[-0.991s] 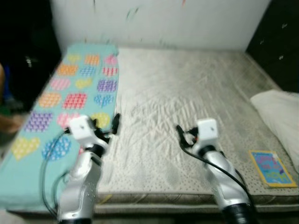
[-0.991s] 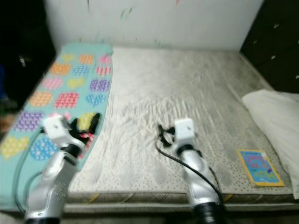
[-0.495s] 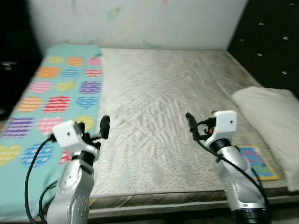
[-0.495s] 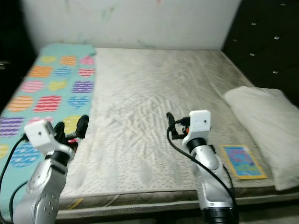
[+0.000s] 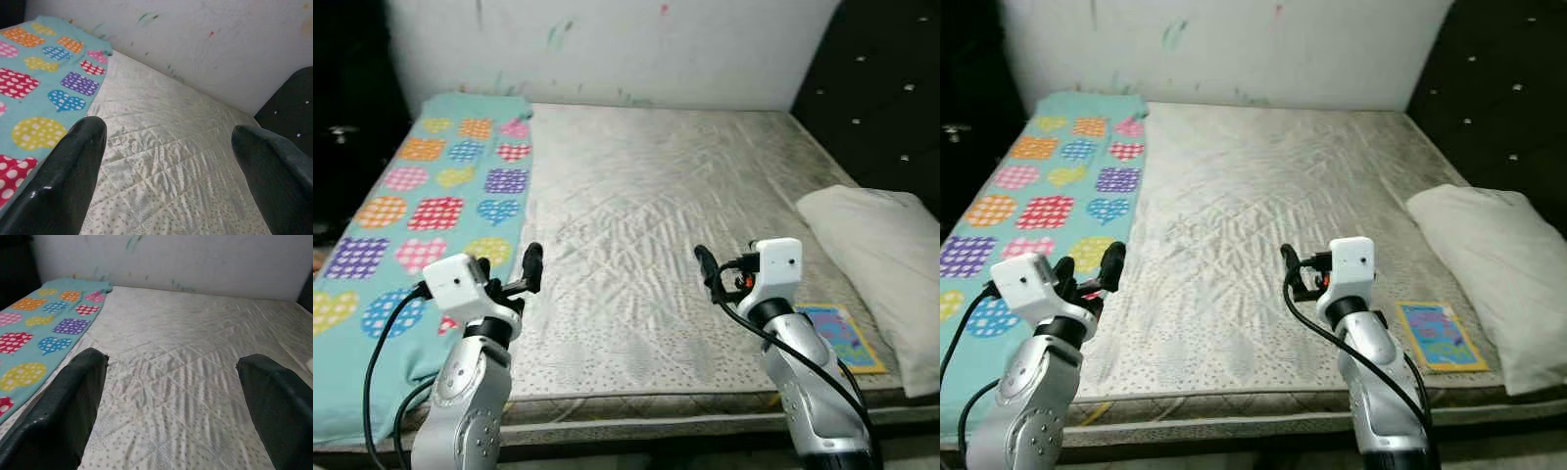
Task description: Clean up the room
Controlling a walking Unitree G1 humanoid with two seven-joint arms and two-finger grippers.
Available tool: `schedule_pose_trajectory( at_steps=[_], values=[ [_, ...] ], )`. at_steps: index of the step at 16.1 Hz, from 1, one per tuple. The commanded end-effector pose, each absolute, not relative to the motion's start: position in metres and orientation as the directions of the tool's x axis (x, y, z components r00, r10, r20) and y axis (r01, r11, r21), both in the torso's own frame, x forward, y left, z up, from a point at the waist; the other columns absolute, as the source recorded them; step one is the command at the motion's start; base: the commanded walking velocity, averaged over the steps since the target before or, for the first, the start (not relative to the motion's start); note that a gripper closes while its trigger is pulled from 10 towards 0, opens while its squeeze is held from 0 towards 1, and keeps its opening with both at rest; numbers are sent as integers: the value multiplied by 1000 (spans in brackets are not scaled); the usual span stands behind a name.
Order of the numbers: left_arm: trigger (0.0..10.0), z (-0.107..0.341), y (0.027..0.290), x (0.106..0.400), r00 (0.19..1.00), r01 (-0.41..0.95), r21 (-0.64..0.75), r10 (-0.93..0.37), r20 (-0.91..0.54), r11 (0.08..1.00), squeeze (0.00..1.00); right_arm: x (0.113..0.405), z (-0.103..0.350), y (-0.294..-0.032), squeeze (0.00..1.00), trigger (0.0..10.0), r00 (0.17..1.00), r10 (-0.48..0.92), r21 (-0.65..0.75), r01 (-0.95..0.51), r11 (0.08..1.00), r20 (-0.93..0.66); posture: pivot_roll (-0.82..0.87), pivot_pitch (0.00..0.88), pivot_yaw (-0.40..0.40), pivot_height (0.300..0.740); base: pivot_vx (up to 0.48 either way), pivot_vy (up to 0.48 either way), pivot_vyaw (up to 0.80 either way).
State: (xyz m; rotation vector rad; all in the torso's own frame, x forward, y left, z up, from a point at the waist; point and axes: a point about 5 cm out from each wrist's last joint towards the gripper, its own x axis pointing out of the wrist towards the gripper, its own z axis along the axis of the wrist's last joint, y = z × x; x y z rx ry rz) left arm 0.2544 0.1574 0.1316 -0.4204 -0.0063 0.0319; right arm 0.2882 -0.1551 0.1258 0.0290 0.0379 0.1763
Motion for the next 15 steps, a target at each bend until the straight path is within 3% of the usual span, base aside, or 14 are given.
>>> schedule_pose_trajectory(
  at_steps=[1, 5, 15],
  values=[
    [10000, 130, 157, 251, 999, -35, -417, 38, -1, 908, 0, 285, 133, -162, 0, 10000, 988, 157, 33, -156, 987, -17, -45, 37, -56, 740, 0, 0, 0],
    [10000, 120, 165, 231, 999, -37, -365, 26, -36, 930, 0, 268, 123, -171, 0, 10000, 984, 165, -1, -165, 986, -62, -43, 35, -60, 740, 0, 0, 0],
    [10000, 118, 166, 230, 999, -31, -391, 17, -38, 920, 0, 268, 124, -173, 0, 10000, 982, 171, -14, -172, 985, -77, -44, 26, -62, 740, 0, 0, 0]
  ],
)
